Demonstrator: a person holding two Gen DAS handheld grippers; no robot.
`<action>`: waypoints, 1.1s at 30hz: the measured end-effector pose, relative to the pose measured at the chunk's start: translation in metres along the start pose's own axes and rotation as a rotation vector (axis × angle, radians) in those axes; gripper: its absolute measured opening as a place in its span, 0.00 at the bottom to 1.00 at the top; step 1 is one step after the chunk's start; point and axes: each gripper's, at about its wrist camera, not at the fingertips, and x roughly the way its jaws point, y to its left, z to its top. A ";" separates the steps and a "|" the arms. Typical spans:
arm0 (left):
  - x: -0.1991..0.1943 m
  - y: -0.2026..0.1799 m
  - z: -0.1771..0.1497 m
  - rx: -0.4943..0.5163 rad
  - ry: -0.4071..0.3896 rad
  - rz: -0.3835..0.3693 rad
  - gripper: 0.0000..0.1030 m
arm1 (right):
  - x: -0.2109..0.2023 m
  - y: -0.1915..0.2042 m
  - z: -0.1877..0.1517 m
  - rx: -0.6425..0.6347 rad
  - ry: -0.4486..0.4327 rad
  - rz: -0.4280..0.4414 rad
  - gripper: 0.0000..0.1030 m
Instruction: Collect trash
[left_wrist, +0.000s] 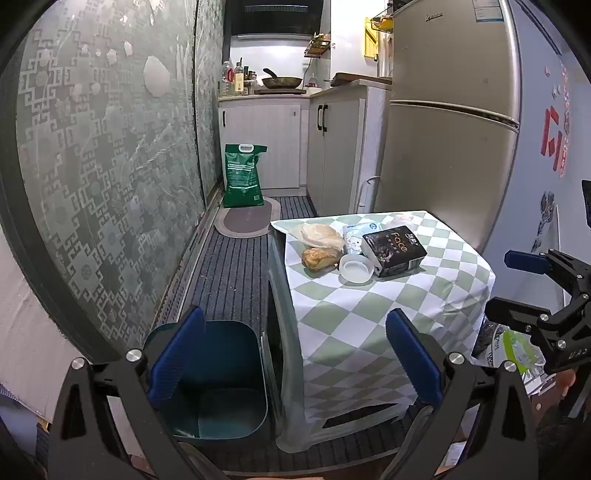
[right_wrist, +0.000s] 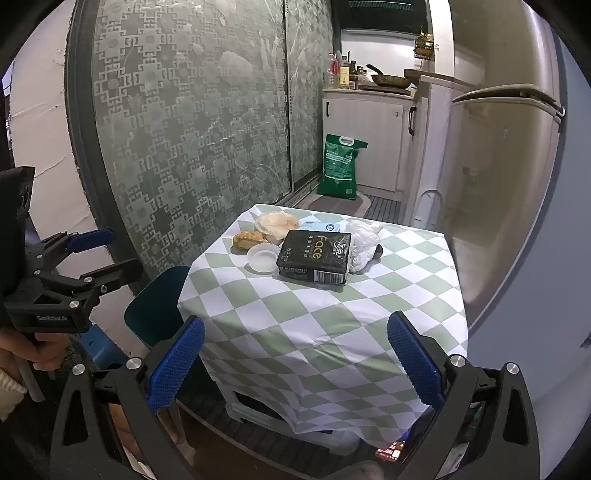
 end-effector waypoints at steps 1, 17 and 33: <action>0.000 0.000 0.000 0.000 0.000 0.000 0.97 | 0.000 0.000 0.000 0.001 0.000 0.002 0.97; -0.003 -0.002 0.002 -0.003 -0.009 0.005 0.97 | 0.000 0.000 -0.001 0.004 -0.008 0.004 0.97; 0.000 -0.012 -0.002 -0.002 -0.010 -0.002 0.97 | -0.001 -0.001 0.000 0.003 -0.012 0.006 0.97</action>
